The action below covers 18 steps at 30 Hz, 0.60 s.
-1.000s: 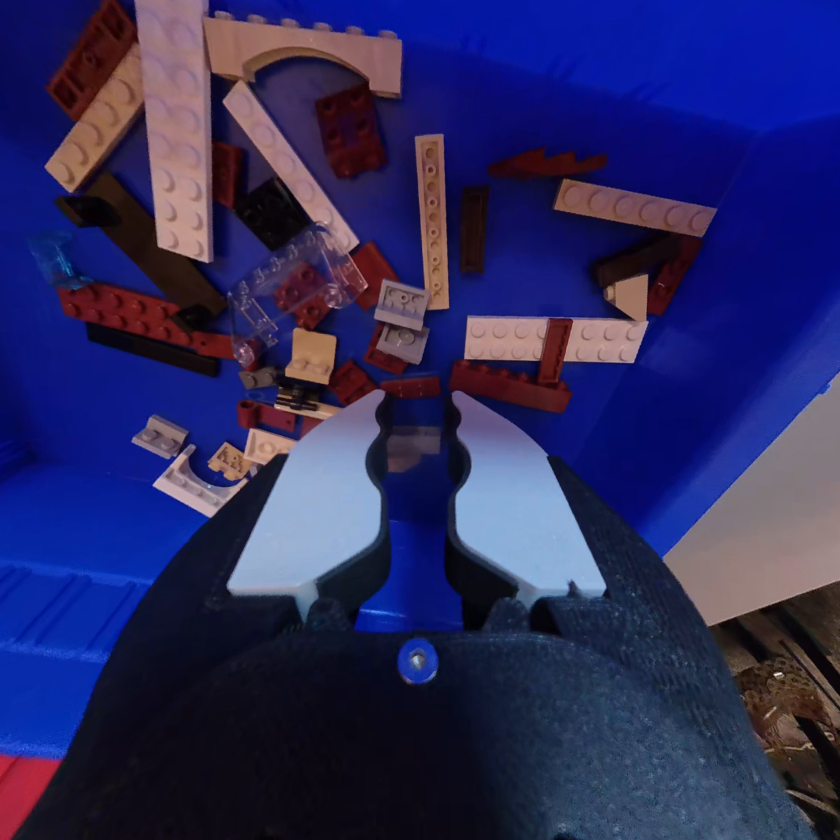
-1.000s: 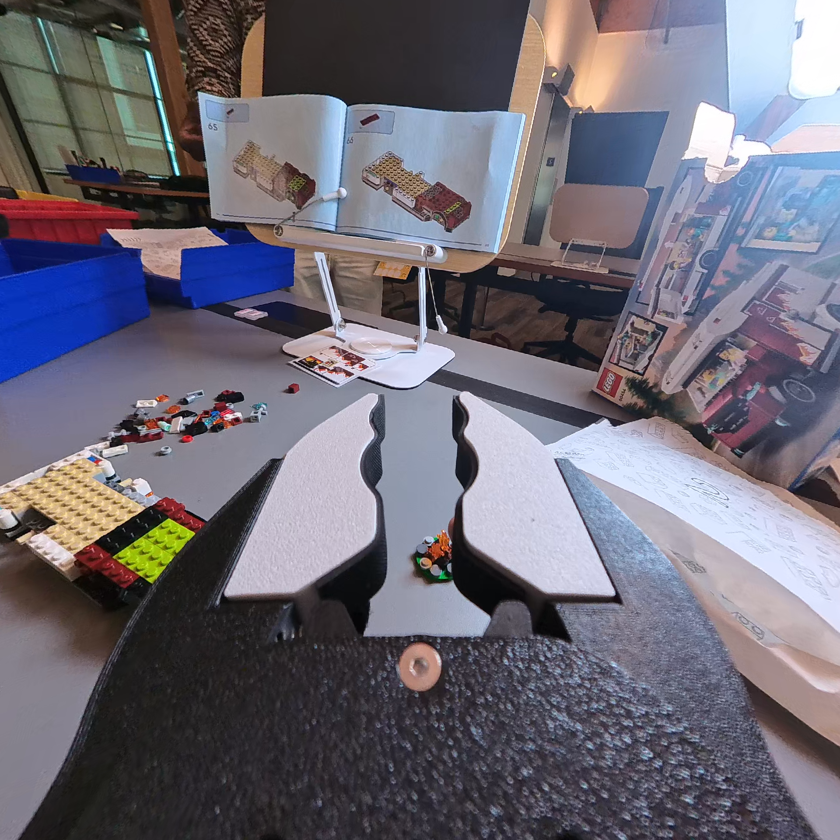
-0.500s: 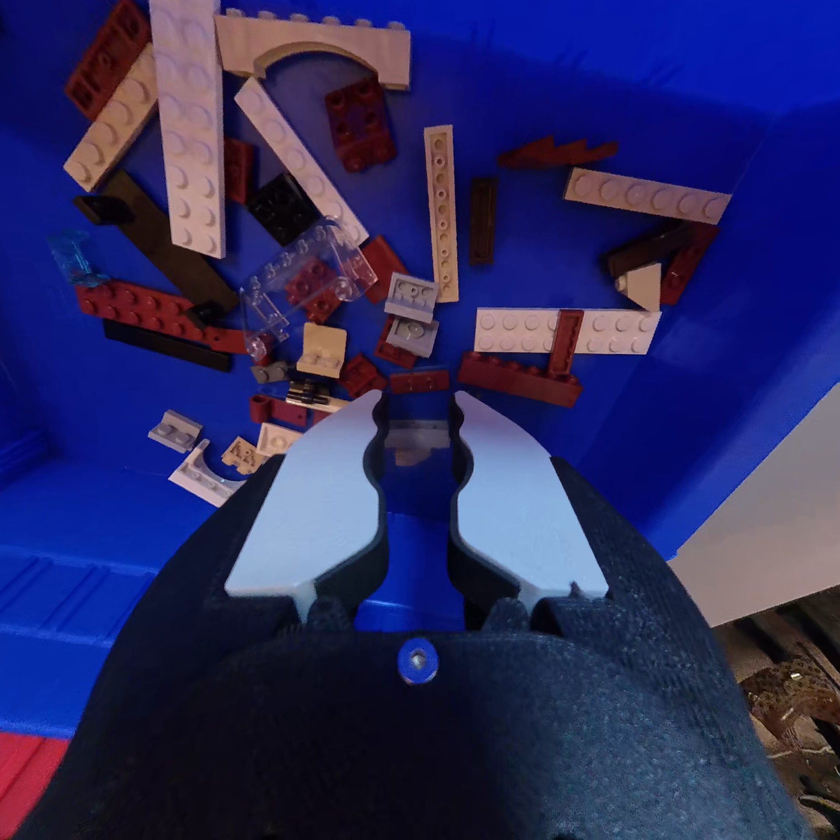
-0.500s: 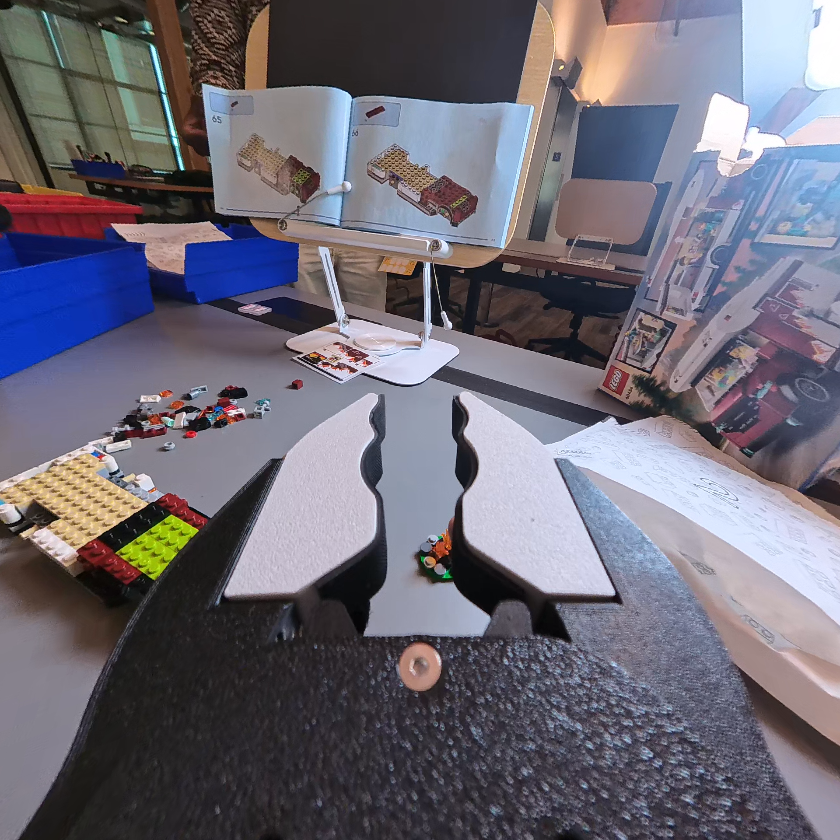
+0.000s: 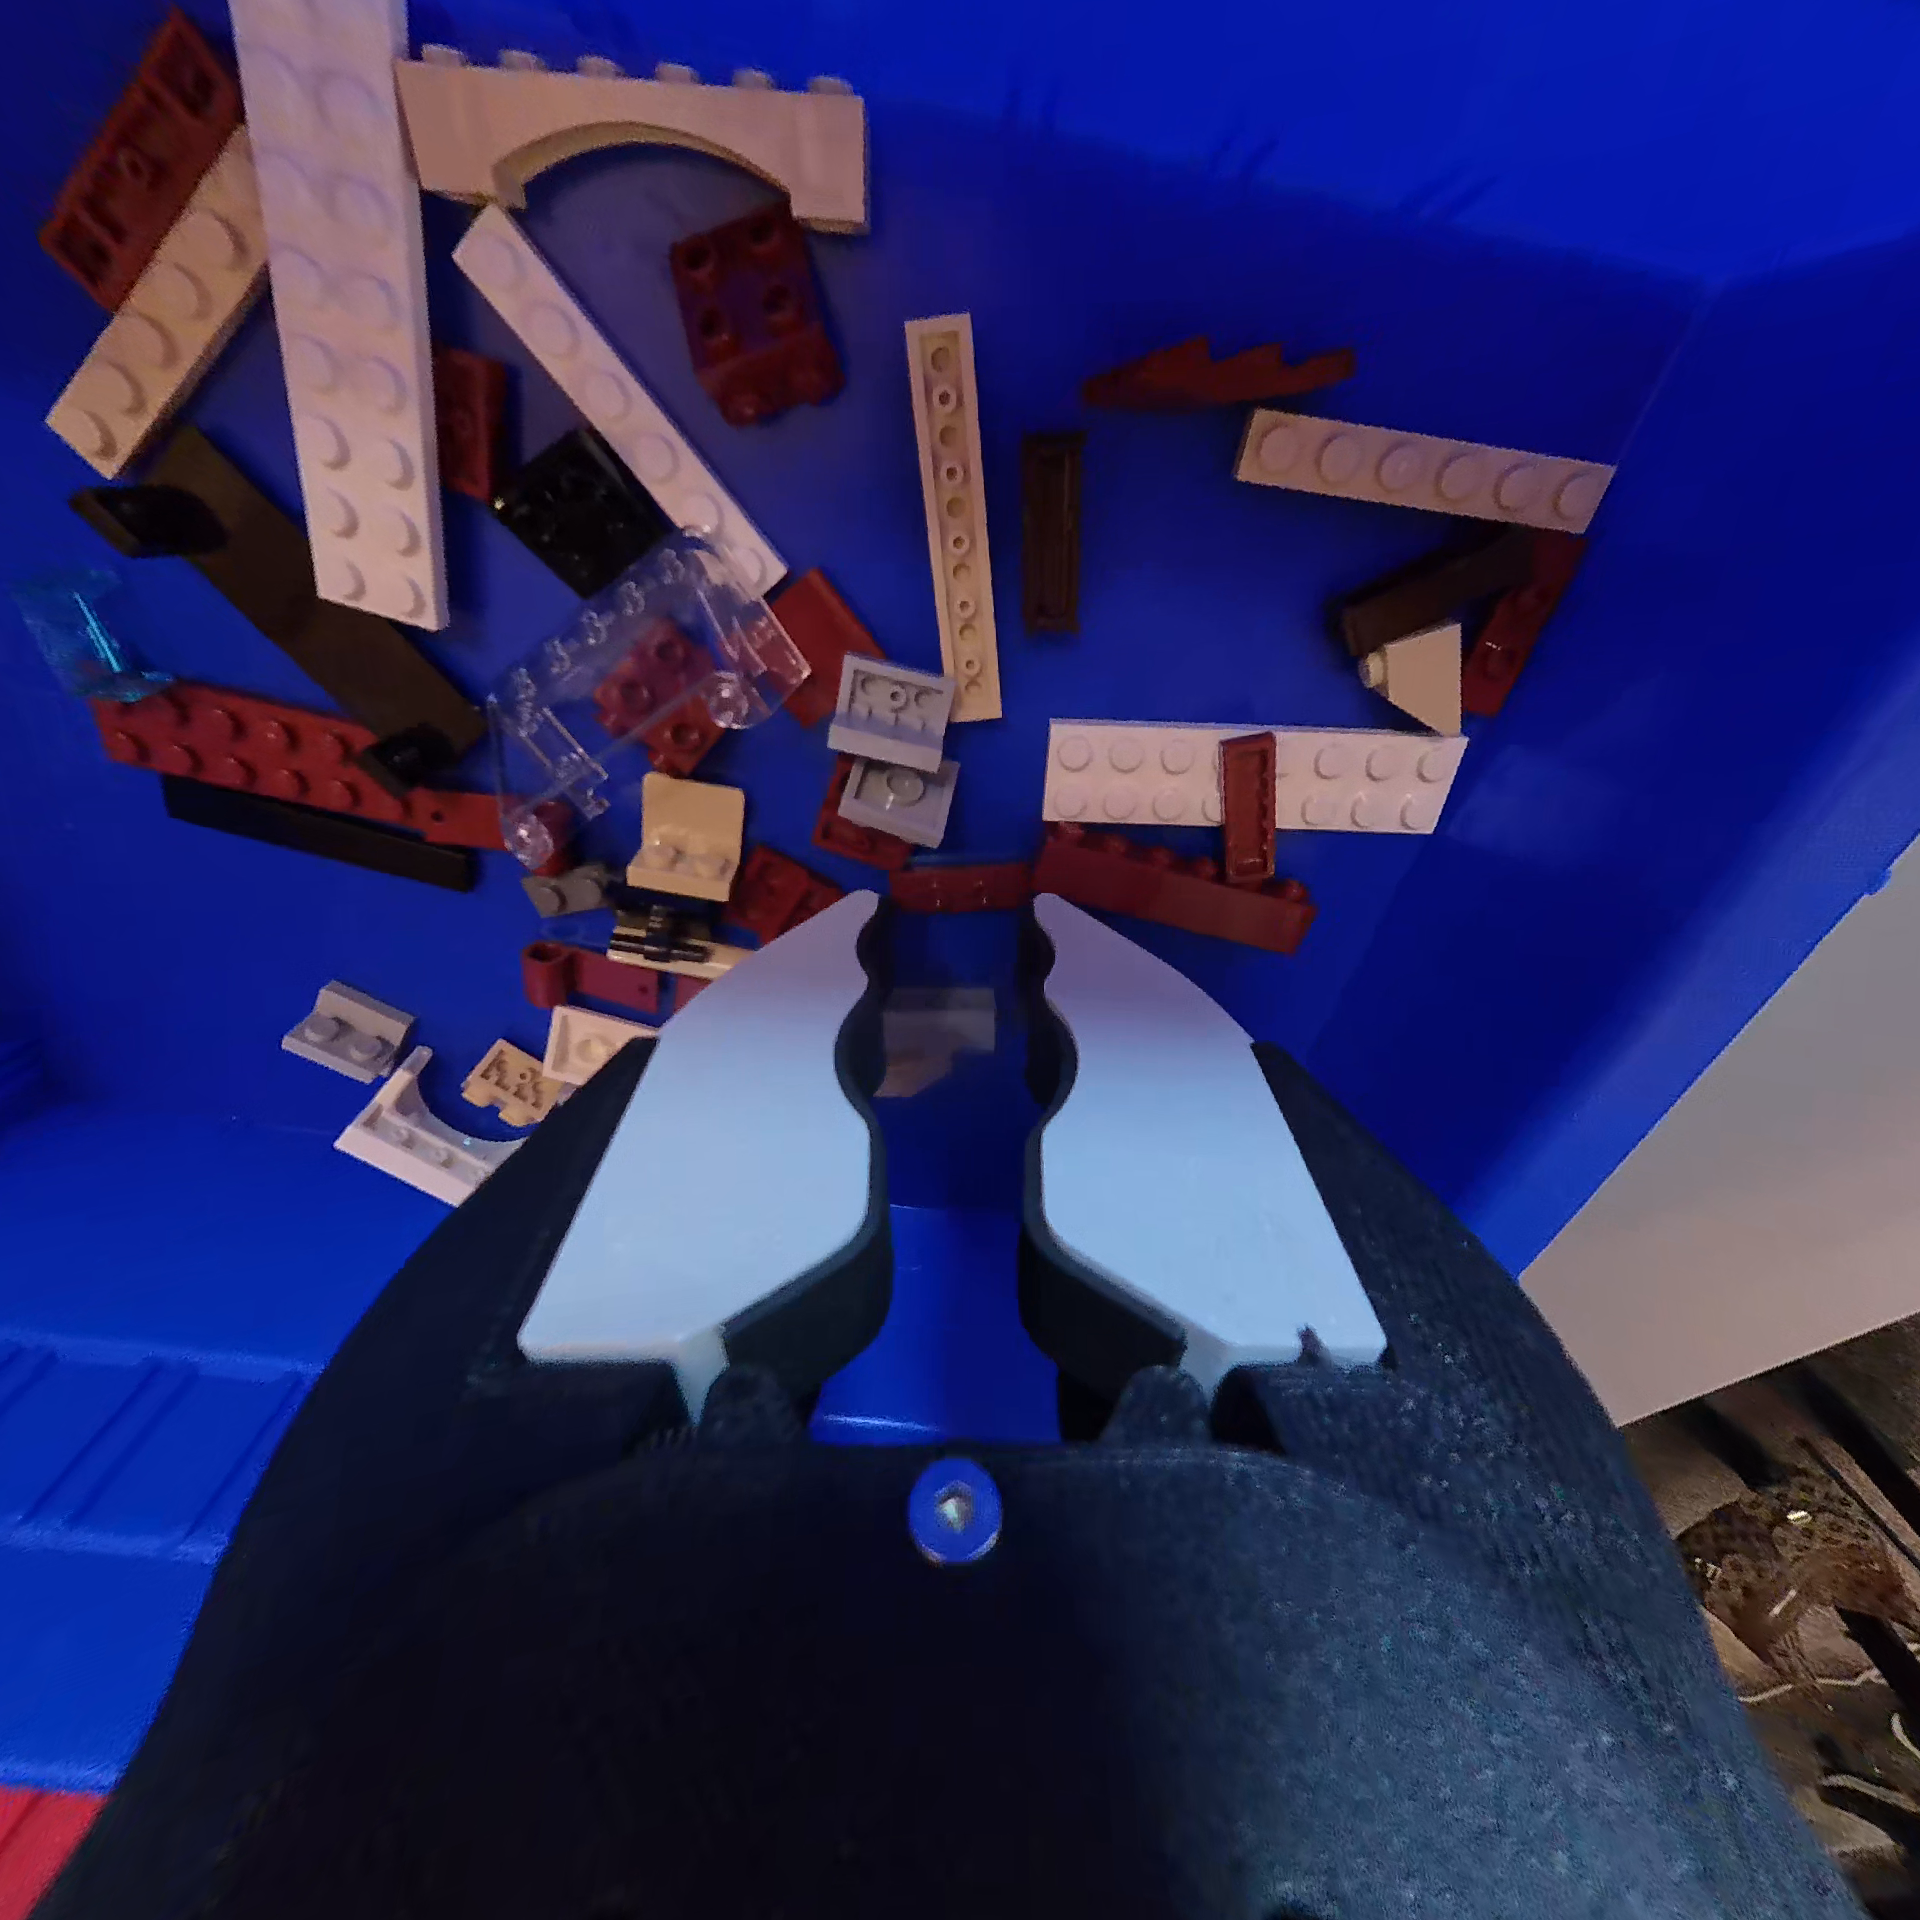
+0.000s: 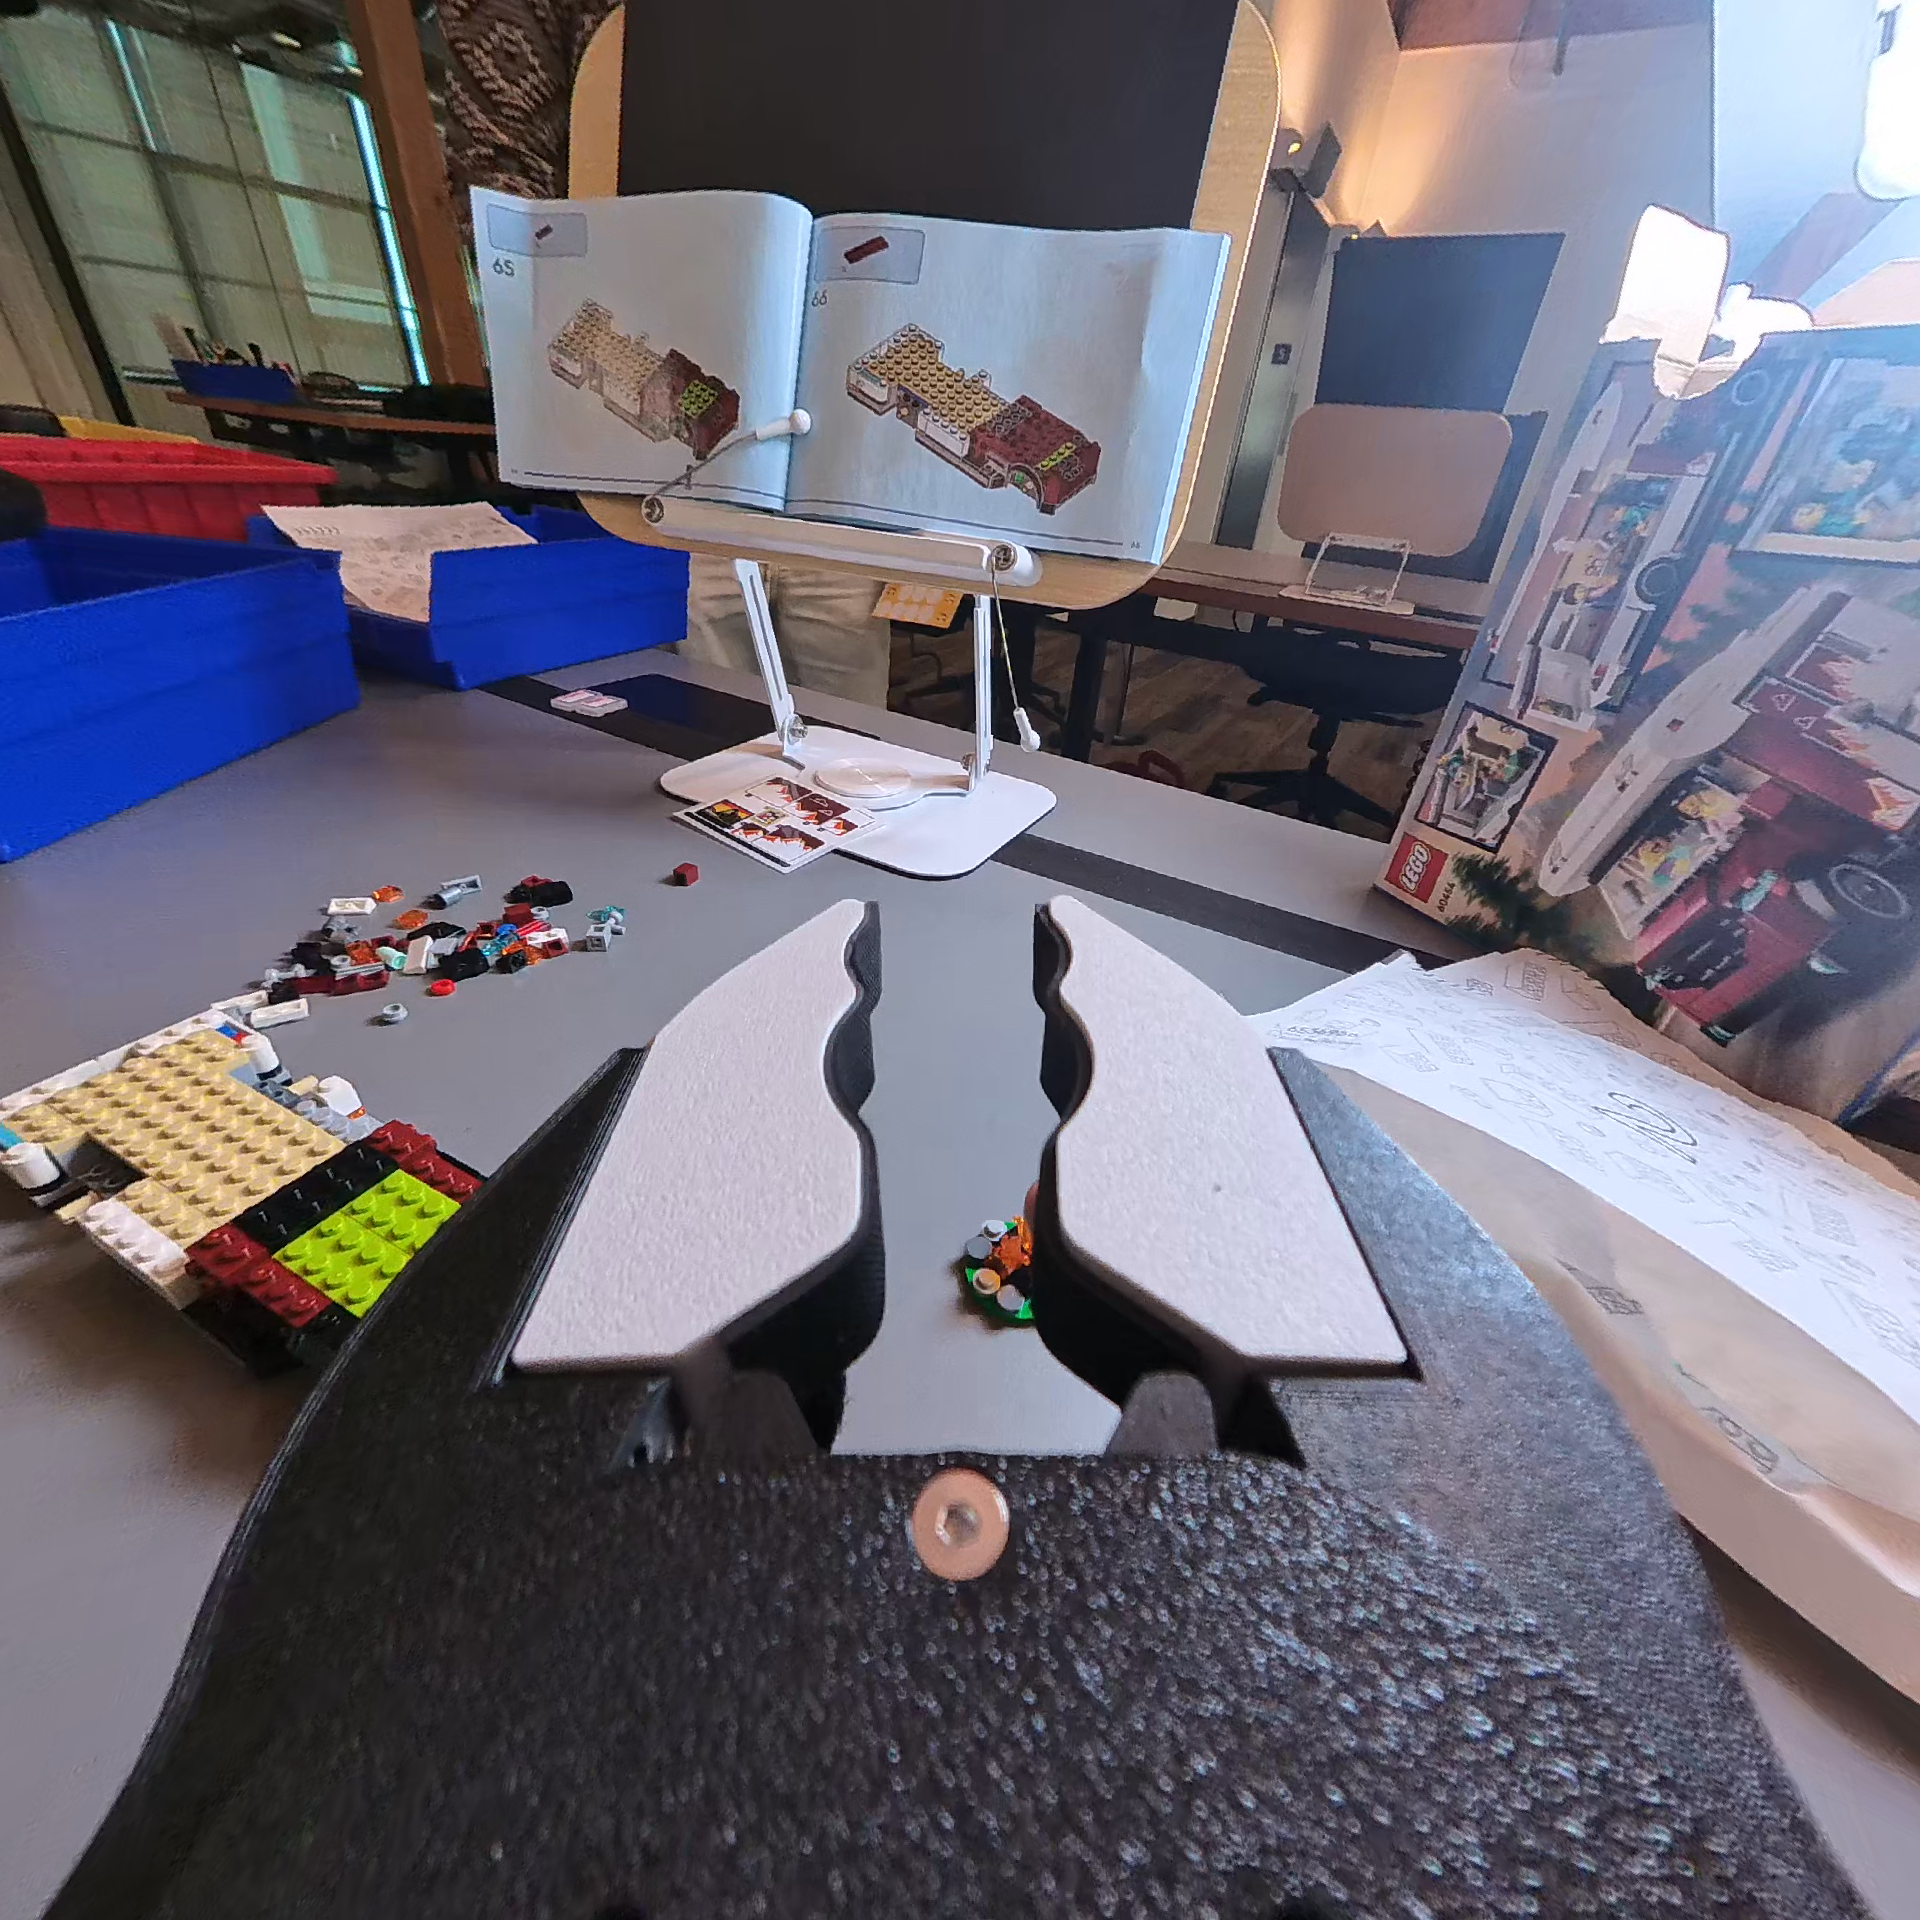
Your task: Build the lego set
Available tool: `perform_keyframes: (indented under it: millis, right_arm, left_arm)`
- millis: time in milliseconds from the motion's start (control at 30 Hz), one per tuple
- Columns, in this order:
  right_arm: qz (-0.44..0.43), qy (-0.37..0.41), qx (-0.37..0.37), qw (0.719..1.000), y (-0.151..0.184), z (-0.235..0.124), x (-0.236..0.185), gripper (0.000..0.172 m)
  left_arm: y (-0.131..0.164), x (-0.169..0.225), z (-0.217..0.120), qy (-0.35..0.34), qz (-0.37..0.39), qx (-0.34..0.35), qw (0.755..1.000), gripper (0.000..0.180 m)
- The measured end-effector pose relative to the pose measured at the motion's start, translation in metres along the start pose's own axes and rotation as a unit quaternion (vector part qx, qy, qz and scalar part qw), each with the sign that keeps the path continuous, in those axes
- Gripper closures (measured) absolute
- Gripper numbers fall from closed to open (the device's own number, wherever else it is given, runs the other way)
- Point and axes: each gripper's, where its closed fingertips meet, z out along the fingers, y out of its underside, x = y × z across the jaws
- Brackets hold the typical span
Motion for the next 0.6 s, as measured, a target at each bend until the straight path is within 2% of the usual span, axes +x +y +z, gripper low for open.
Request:
perform_keyframes:
  millis: [133,300,467,600]
  right_arm:
    - [-0.002,0.0,0.003,1.0,-0.002,-0.001,0.0,0.144]
    - [-0.003,-0.001,0.008,1.0,-0.005,-0.002,0.0,0.144]
    - [-0.002,-0.004,0.013,1.0,-0.008,-0.003,-0.002,0.144]
    - [-0.006,-0.011,0.016,1.0,-0.01,-0.003,-0.006,0.144]
  left_arm:
    - [0.0,0.0,0.0,0.0,0.002,0.003,1.0,0.157]
    - [-0.002,-0.004,-0.01,-0.034,-0.001,0.029,0.999,0.157]
    - [-0.022,0.005,-0.07,-0.084,0.002,0.108,0.991,0.157]
    - [-0.076,0.062,-0.13,-0.087,0.067,0.207,0.972,0.157]
